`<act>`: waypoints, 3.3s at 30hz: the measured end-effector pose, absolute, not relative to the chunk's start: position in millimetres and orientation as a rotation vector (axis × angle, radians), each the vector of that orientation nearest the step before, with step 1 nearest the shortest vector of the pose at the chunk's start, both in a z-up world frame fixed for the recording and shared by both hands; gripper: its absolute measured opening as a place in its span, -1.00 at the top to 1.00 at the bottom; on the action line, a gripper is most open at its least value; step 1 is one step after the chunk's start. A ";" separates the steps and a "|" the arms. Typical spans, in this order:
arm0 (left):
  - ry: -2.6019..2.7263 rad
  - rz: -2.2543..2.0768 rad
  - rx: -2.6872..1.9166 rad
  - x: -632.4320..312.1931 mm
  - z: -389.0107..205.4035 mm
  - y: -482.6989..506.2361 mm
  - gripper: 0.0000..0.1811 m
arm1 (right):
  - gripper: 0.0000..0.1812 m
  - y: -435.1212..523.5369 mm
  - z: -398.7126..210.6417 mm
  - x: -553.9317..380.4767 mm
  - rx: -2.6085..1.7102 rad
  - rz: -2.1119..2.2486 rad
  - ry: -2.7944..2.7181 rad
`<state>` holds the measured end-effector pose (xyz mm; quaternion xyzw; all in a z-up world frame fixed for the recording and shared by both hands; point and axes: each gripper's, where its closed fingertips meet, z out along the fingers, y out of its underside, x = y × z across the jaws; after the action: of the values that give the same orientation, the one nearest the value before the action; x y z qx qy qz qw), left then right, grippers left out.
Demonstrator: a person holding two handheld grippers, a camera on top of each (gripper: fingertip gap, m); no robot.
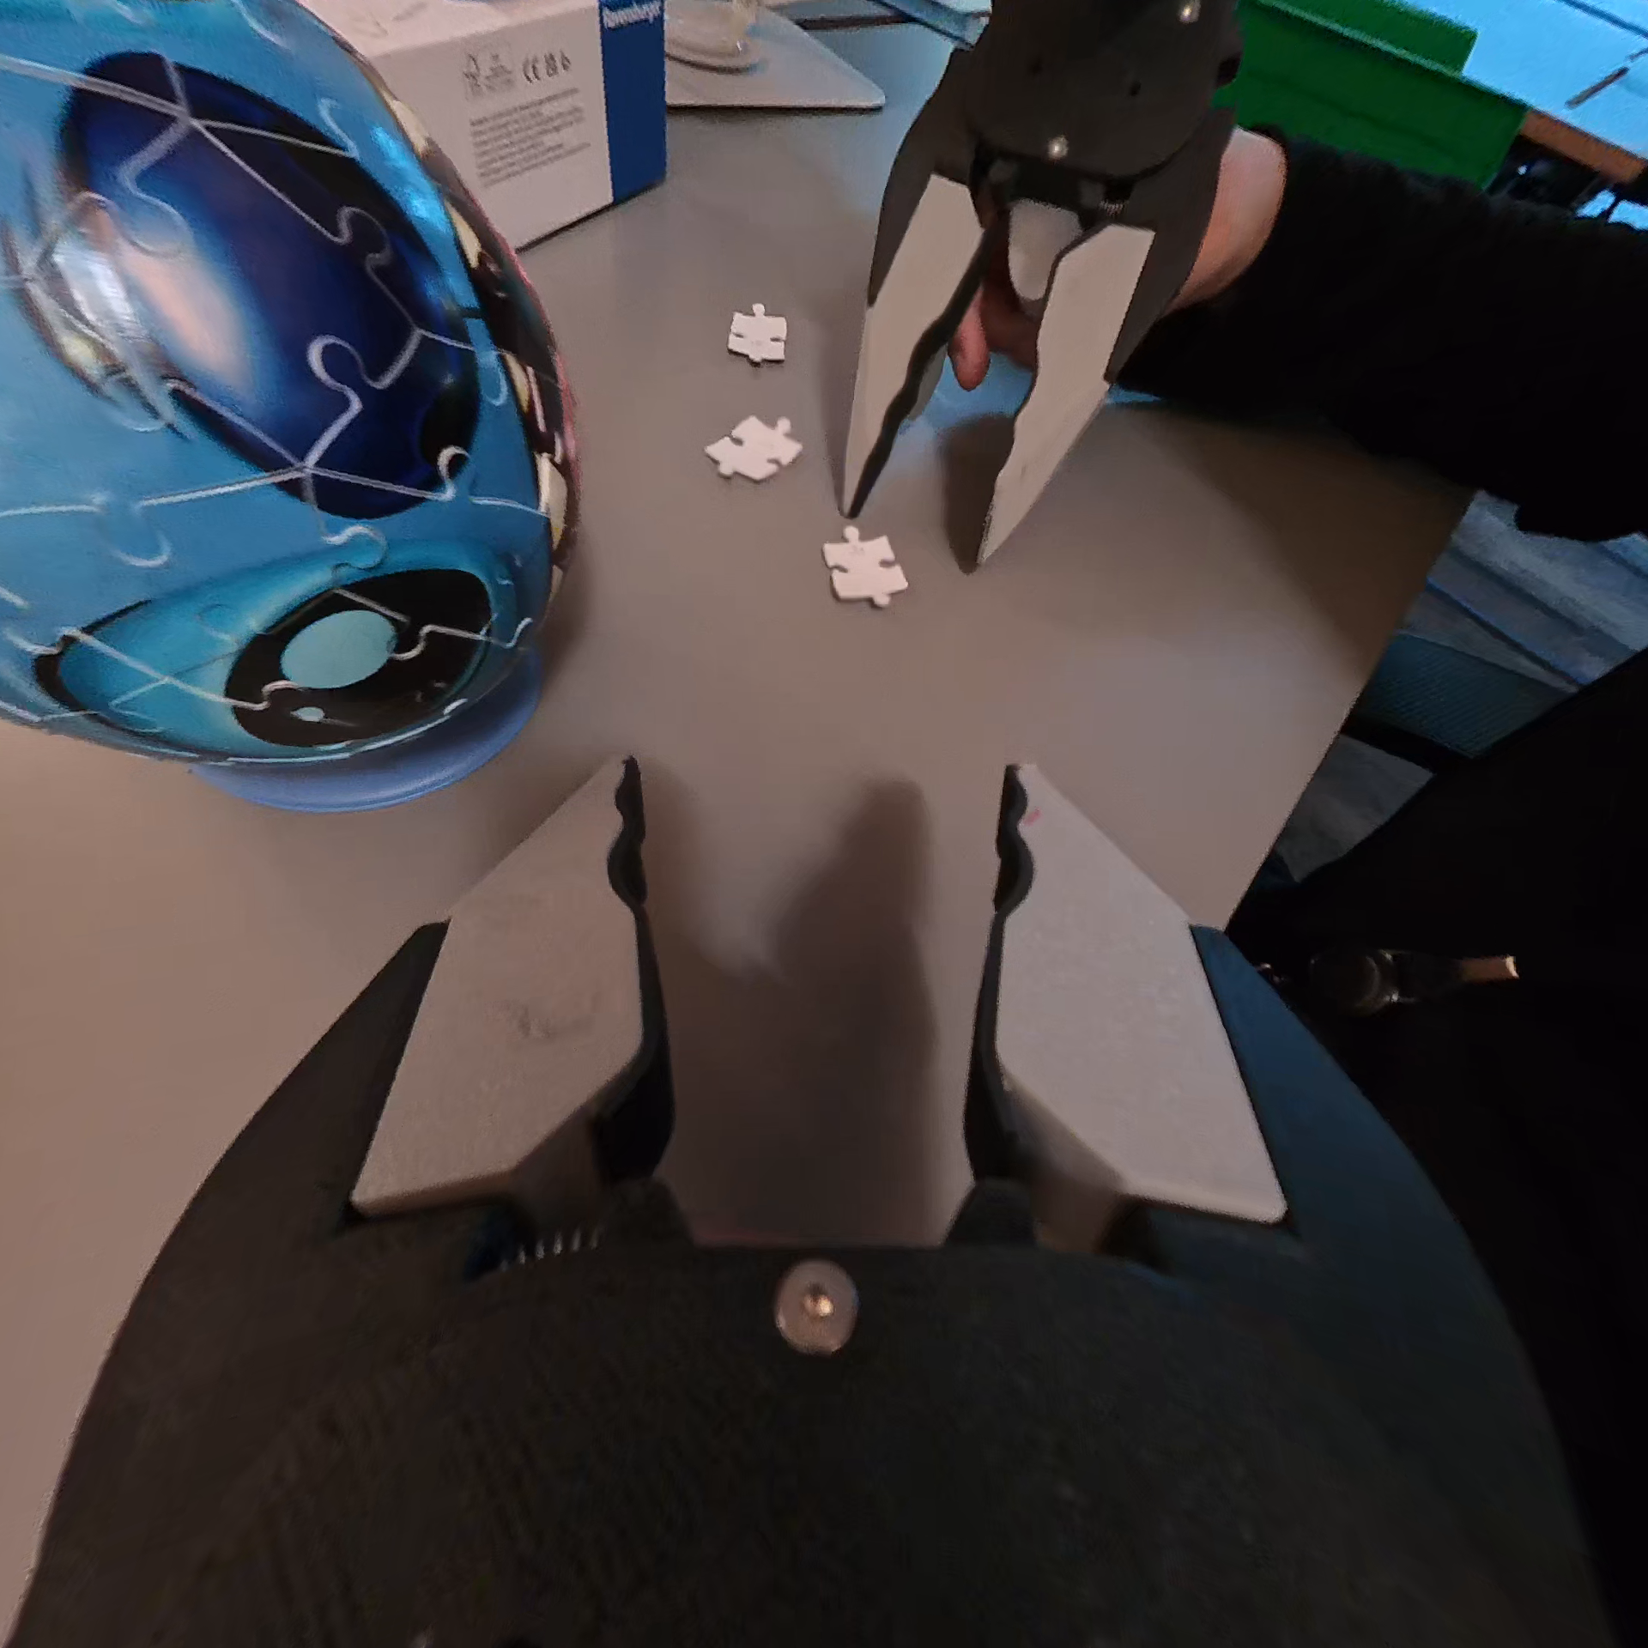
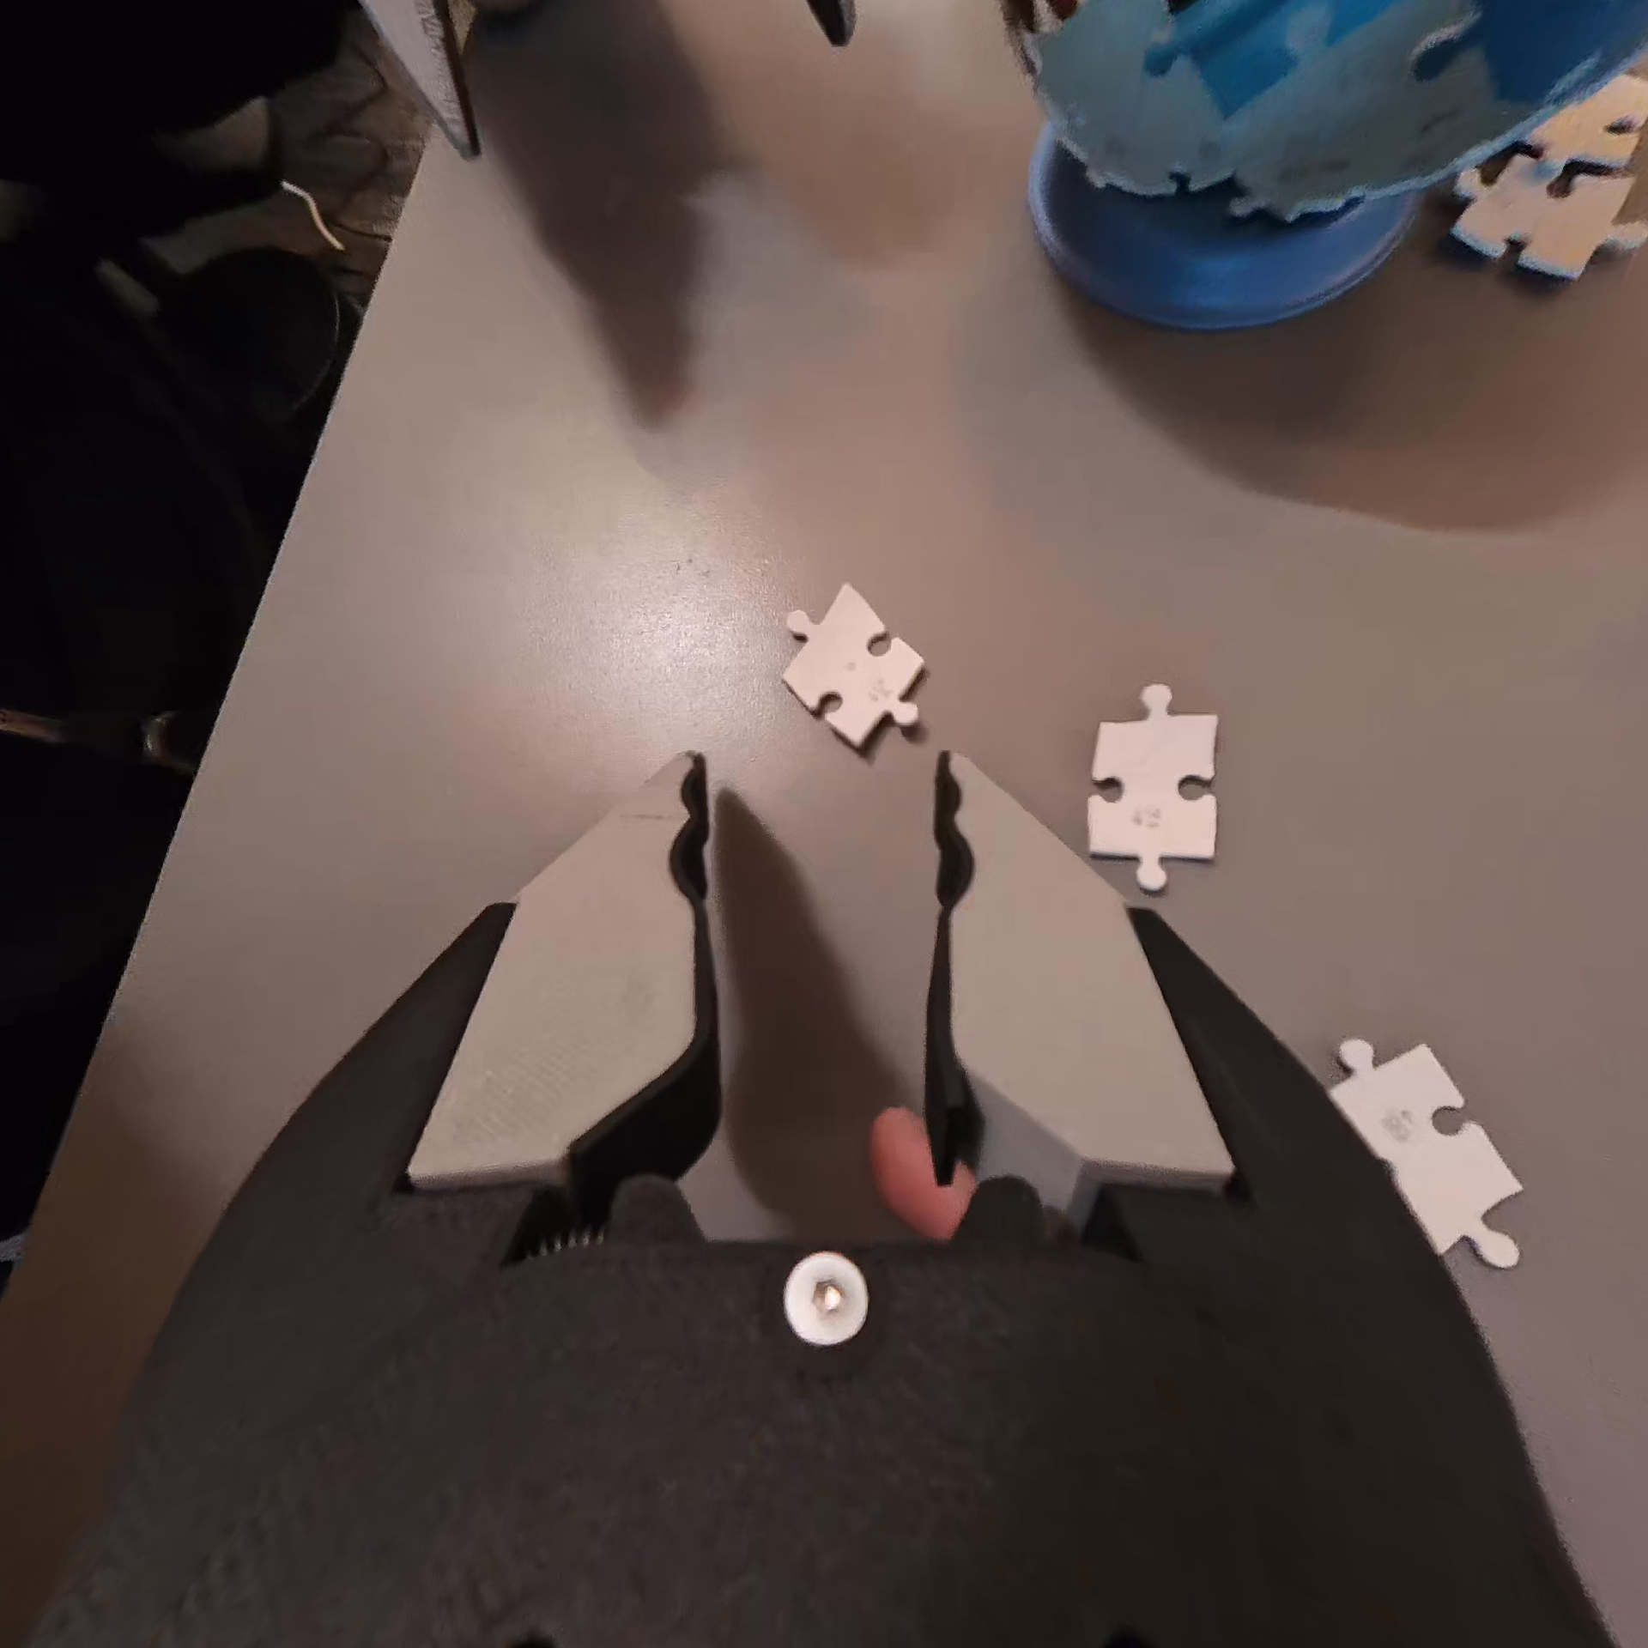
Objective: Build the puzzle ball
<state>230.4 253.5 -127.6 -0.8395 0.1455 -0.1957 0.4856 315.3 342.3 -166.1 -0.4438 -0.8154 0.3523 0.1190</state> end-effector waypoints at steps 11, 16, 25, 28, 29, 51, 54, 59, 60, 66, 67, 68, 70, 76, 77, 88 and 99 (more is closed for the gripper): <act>0.373 -0.481 -2.001 232.9 -122.0 251.0 0.17 | 0.56 335.2 -157.9 307.7 -1.203 1.027 -2.364; 0.356 -0.518 -1.997 232.2 -120.9 250.9 0.19 | 0.78 334.8 -168.7 295.7 -1.173 0.921 -2.357; 0.360 -0.531 -2.005 233.3 -122.1 250.8 0.19 | 0.72 351.9 -161.9 291.6 -1.174 0.883 -2.295; 0.361 -0.543 -2.012 233.9 -123.0 250.8 0.19 | 0.73 341.7 -166.2 294.7 -1.143 0.912 -2.333; 0.362 -0.547 -2.013 234.3 -123.2 250.7 0.19 | 0.73 341.3 -166.7 292.9 -1.142 0.910 -2.324; 0.320 -0.618 -1.987 235.8 -118.5 250.6 0.25 | 0.62 332.2 -168.3 286.3 -1.202 0.948 -2.299; 0.314 -0.628 -1.989 235.4 -118.7 250.9 0.25 | 0.62 332.3 -168.4 286.8 -1.199 0.951 -2.297; 0.310 -0.636 -1.990 235.2 -118.8 251.1 0.25 | 0.61 332.6 -168.5 286.5 -1.193 0.962 -2.289; 0.308 -0.639 -1.991 235.1 -118.8 251.2 0.26 | 0.60 333.3 -168.4 286.6 -1.193 0.959 -2.289; 0.298 -0.657 -1.983 234.2 -117.7 251.0 0.26 | 0.60 333.8 -168.3 288.0 -1.193 0.975 -2.292; 0.297 -0.660 -1.982 234.1 -117.5 250.9 0.26 | 0.62 332.1 -168.1 288.9 -1.188 0.982 -2.301; 0.295 -0.663 -1.981 234.0 -117.4 250.9 0.27 | 0.65 330.4 -168.1 290.2 -1.179 0.979 -2.315; 0.291 -0.666 -1.979 233.4 -117.0 251.0 0.27 | 0.66 329.7 -168.5 291.9 -1.163 0.955 -2.331; 0.289 -0.668 -1.980 233.2 -117.2 250.9 0.27 | 0.68 330.7 -168.5 292.9 -1.167 0.939 -2.339; 0.289 -0.667 -1.979 233.2 -117.1 250.8 0.27 | 0.70 330.7 -168.2 294.7 -1.156 0.928 -2.351; 0.281 -0.681 -1.977 232.5 -117.0 250.7 0.28 | 0.67 332.5 -167.1 292.1 -1.157 0.916 -2.329; 0.277 -0.687 -1.975 232.2 -116.6 250.7 0.28 | 0.72 332.1 -168.4 297.0 -1.187 0.915 -2.352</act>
<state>232.2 250.7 -116.6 -0.8142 0.1141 -0.2831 0.4938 297.0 332.1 -168.4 -0.4191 -0.8302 0.3230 0.1756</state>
